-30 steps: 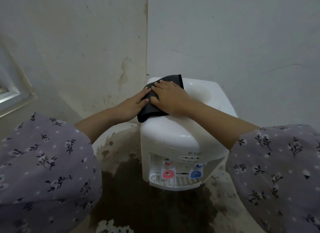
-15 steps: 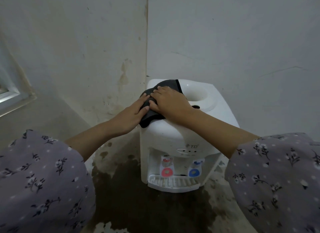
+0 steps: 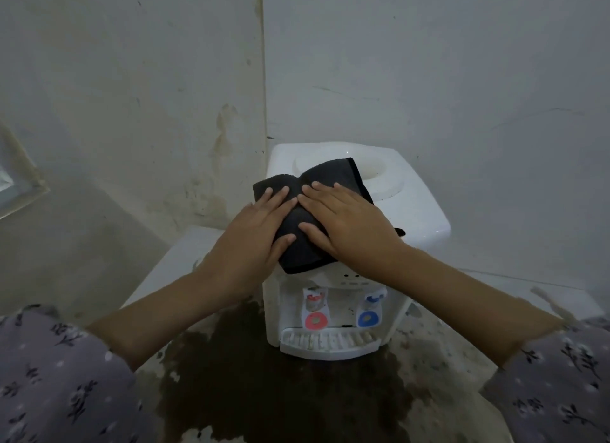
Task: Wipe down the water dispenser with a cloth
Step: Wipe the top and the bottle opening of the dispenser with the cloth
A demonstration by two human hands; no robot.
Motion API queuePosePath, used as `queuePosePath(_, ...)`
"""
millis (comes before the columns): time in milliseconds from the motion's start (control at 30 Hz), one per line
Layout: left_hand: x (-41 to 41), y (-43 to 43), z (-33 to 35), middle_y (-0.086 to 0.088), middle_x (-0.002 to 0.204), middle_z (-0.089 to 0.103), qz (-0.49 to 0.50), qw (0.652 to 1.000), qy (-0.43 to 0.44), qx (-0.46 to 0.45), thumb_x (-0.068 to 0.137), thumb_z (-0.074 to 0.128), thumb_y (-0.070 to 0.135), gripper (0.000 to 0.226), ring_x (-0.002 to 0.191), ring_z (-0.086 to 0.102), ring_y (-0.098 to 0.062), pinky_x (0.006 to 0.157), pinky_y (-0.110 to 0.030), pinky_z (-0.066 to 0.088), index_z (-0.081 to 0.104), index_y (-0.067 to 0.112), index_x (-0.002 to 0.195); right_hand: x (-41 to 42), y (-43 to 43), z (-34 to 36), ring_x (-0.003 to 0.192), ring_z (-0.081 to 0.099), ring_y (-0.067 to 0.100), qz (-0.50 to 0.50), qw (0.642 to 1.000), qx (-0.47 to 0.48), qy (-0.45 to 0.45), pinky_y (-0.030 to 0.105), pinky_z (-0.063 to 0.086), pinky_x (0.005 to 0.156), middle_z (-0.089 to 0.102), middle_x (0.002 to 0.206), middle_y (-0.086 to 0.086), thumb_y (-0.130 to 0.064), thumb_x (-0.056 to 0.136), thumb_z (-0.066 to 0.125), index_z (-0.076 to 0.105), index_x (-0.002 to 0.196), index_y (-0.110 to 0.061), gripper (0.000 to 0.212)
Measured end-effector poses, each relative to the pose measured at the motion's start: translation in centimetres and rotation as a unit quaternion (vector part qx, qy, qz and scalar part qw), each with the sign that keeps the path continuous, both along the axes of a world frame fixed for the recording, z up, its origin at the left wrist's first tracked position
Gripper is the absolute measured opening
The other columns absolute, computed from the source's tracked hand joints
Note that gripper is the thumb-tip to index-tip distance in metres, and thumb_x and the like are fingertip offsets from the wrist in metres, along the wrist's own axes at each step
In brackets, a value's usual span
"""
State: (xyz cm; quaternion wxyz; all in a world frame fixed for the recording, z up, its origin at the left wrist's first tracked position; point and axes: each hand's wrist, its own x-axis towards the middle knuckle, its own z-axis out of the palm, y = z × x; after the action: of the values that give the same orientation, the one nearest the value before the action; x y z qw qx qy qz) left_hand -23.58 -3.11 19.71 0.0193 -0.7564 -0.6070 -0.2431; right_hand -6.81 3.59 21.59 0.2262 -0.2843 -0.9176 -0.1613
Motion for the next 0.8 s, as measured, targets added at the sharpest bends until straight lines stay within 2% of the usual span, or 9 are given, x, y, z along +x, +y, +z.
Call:
queuePosePath(67, 0.3, 0.1, 0.0, -0.007, 0.149, 0.033, -0.005, 0.999, 0.036, 0.034, 0.088, 0.021, 0.048, 0.066, 0.139, 0.027, -0.024, 0.109, -0.034, 0.014, 0.034, 0.013, 0.142, 0.9, -0.1, -0.4, 0.112, 0.060, 0.028, 0.008, 1.000, 0.024, 0.013, 0.041, 0.045, 0.097, 0.063, 0.119, 0.016, -0.035, 0.091, 0.039, 0.062, 0.116, -0.002, 0.048)
queuePosePath(133, 0.9, 0.1, -0.1, -0.012, 0.138, 0.049, -0.015, 0.994, 0.079, 0.072, 0.090, 0.030, 0.040, 0.058, 0.128, 0.046, -0.030, 0.105, -0.044, 0.024, 0.047, 0.007, 0.134, 1.8, -0.2, -0.7, 0.112, 0.060, 0.028, 0.013, 0.999, 0.042, 0.029, 0.041, 0.046, 0.097, 0.063, 0.119, 0.016, -0.034, 0.092, 0.042, 0.062, 0.116, -0.001, 0.045)
queuePosePath(200, 1.4, 0.4, -0.2, -0.014, 0.130, 0.056, -0.026, 0.989, 0.099, 0.104, 0.090, 0.036, 0.036, 0.052, 0.120, 0.053, -0.031, 0.102, -0.049, 0.030, 0.053, 0.004, 0.127, 2.6, -0.3, -1.2, 0.112, 0.060, 0.027, 0.013, 0.997, 0.059, 0.047, 0.040, 0.047, 0.097, 0.063, 0.119, 0.015, -0.033, 0.094, 0.043, 0.063, 0.115, -0.001, 0.043)
queuePosePath(400, 2.9, 1.2, 0.2, -0.011, 0.125, 0.060, -0.070, 0.983, 0.108, 0.130, 0.091, 0.039, 0.036, 0.046, 0.117, 0.056, -0.027, 0.104, -0.042, 0.035, 0.058, 0.008, 0.124, 5.1, -0.3, -1.8, 0.113, 0.059, 0.024, -0.001, 0.994, 0.075, 0.080, 0.033, 0.040, 0.100, 0.064, 0.120, 0.012, -0.034, 0.099, 0.038, 0.063, 0.116, -0.004, 0.043)
queuePosePath(500, 4.1, 1.8, 0.8, -0.009, 0.118, 0.065, -0.087, 0.984, 0.102, 0.114, 0.089, 0.037, 0.035, 0.045, 0.111, 0.061, -0.026, 0.104, -0.040, 0.032, 0.062, 0.010, 0.117, 6.3, -0.1, -1.9, 0.106, 0.063, 0.024, -0.014, 0.991, 0.084, 0.103, 0.030, 0.042, 0.095, 0.067, 0.114, 0.011, -0.035, 0.101, 0.037, 0.065, 0.112, -0.004, 0.043)
queuePosePath(567, 4.8, 2.1, 1.6, -0.007, 0.112, 0.068, -0.102, 0.984, 0.095, 0.113, 0.090, 0.036, 0.036, 0.044, 0.106, 0.063, -0.025, 0.107, -0.031, 0.028, 0.063, 0.012, 0.114, 7.1, 0.0, -1.5, 0.098, 0.065, 0.023, -0.030, 0.991, 0.076, 0.104, 0.028, 0.044, 0.087, 0.069, 0.107, 0.010, -0.036, 0.101, 0.036, 0.067, 0.107, -0.004, 0.045)
queuePosePath(667, 5.5, 2.7, 3.8, 0.001, 0.115, 0.065, -0.105, 0.987, 0.074, 0.098, 0.095, 0.039, 0.034, 0.036, 0.107, 0.058, -0.018, 0.106, -0.029, 0.022, 0.056, 0.021, 0.123, 7.5, -0.1, 0.3, 0.081, 0.066, 0.023, -0.064, 0.993, 0.028, 0.100, 0.028, 0.046, 0.068, 0.070, 0.093, 0.005, -0.039, 0.099, 0.032, 0.067, 0.101, -0.010, 0.044)
queuePosePath(733, 5.0, 3.6, 5.6, 0.006, 0.117, 0.063, -0.115, 0.991, -0.003, 0.063, 0.095, 0.045, 0.030, 0.031, 0.107, 0.055, -0.016, 0.101, -0.032, 0.030, 0.053, 0.028, 0.125, 6.9, -0.3, 2.5, 0.076, 0.065, 0.023, -0.090, 0.989, 0.005, 0.121, 0.027, 0.045, 0.061, 0.069, 0.089, 0.003, -0.041, 0.094, 0.035, 0.065, 0.101, -0.013, 0.041)
queuePosePath(800, 4.2, 4.2, 8.0, 0.007, 0.108, 0.065, -0.136, 0.986, -0.077, 0.057, 0.092, 0.053, 0.024, 0.028, 0.092, 0.058, -0.012, 0.087, -0.028, 0.042, 0.057, 0.026, 0.119, 5.9, -0.3, 5.3, 0.075, 0.062, 0.023, -0.102, 0.982, -0.027, 0.154, 0.029, 0.043, 0.062, 0.069, 0.090, 0.004, -0.042, 0.092, 0.038, 0.063, 0.105, -0.015, 0.039)
